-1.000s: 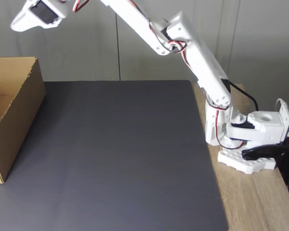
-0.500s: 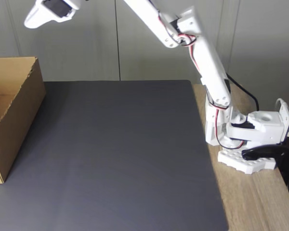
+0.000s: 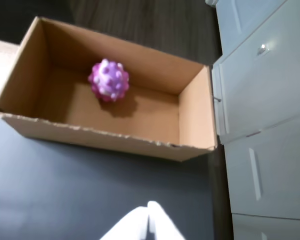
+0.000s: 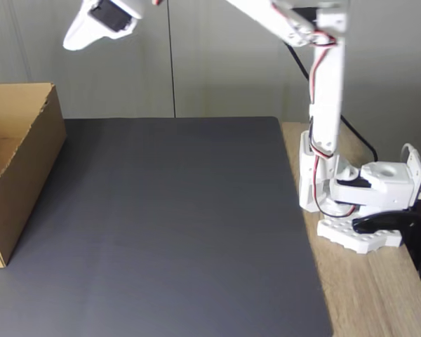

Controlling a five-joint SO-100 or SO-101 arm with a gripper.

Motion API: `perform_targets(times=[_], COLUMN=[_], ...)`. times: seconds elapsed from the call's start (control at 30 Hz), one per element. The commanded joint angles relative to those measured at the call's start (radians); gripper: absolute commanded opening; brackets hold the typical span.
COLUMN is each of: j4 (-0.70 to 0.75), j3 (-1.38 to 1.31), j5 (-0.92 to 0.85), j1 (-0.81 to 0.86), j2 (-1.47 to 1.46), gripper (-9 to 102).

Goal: Grasp a ball and put it in the box.

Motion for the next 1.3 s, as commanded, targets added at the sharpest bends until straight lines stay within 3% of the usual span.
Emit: perform_targets(times=[0.0, 0.33, 0.6, 1.27], j4=[-0.110, -0.235, -0.353, -0.499], j3=[0.158, 0.509, 0.825, 1.632], j5=[-0.002, -0.008, -0.040, -0.184], j1=[0.003, -0.052, 0.012, -0.034], j2=[0.150, 0.380, 0.615, 1.101], gripper=[0, 0, 0, 0])
